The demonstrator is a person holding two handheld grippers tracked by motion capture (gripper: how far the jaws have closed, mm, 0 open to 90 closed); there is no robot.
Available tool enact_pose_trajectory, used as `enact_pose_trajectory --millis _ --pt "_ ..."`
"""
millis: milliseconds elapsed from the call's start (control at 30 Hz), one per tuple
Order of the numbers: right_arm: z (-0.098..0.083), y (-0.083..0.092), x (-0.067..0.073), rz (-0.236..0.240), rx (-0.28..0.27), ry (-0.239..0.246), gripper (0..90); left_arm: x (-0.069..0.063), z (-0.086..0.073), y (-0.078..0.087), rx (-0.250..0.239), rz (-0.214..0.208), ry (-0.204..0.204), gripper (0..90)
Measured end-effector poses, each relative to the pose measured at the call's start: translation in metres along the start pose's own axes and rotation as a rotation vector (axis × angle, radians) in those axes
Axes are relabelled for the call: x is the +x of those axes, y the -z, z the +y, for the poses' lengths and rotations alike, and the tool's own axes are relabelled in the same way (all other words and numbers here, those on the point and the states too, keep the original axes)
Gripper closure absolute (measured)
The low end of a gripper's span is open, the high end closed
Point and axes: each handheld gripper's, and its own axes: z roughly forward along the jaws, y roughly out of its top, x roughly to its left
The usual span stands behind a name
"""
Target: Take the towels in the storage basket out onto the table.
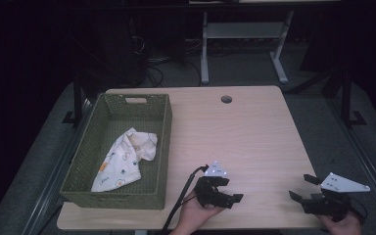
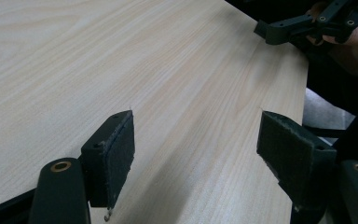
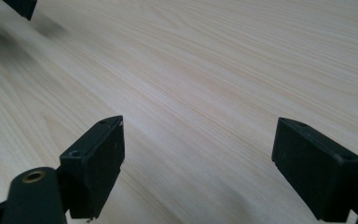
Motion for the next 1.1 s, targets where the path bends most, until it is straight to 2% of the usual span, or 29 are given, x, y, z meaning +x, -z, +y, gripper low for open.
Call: enact_pose_trajectory --millis 133,200,233,333,367,467,500,633,833,900,967,1100 --pt "0.000 0.000 -0.001 0.001 -0.002 -0.001 16.6 0.005 0.002 0.003 -0.007 -0.020 0.032 27.2" --pt "0.000 0.000 0.001 0.001 0.002 -0.002 16.6 0.009 0.005 0.005 -0.007 -0.069 0.084 27.2" --pt "0.000 0.000 0.001 0.001 0.000 0.001 16.6 0.010 0.006 0.006 -0.011 -0.082 0.092 27.3" --pt "0.001 0.001 0.003 0.000 -0.003 0.003 16.6 0.010 0.008 0.008 -0.001 -0.078 0.098 27.1" --pt "0.001 0.001 0.003 0.000 -0.007 0.001 16.6 0.009 0.011 0.011 -0.013 -0.093 0.102 27.1" --pt "0.002 0.002 0.004 -0.004 -0.008 0.005 16.6 0.008 0.016 0.015 -0.002 -0.104 0.117 26.4" --pt "0.002 0.001 0.004 -0.006 -0.004 0.001 16.6 0.006 0.021 0.021 0.002 -0.116 0.112 25.2" --pt "0.003 0.000 0.004 -0.008 -0.008 -0.002 16.6 0.001 0.031 0.033 -0.010 -0.110 0.096 25.1" --pt "0.002 0.000 0.005 -0.007 -0.003 -0.002 16.6 0.001 0.052 0.051 0.030 -0.120 0.052 23.3" --pt "0.003 0.000 0.005 -0.006 -0.006 0.000 16.6 0.001 0.058 0.055 0.035 -0.113 0.039 23.4" --pt "0.004 0.001 0.006 -0.010 -0.011 0.004 16.6 0.002 0.066 0.062 0.035 -0.136 0.028 23.4" --pt "0.004 0.001 0.006 -0.010 -0.014 0.006 16.6 0.004 0.074 0.069 0.037 -0.141 0.015 23.4"
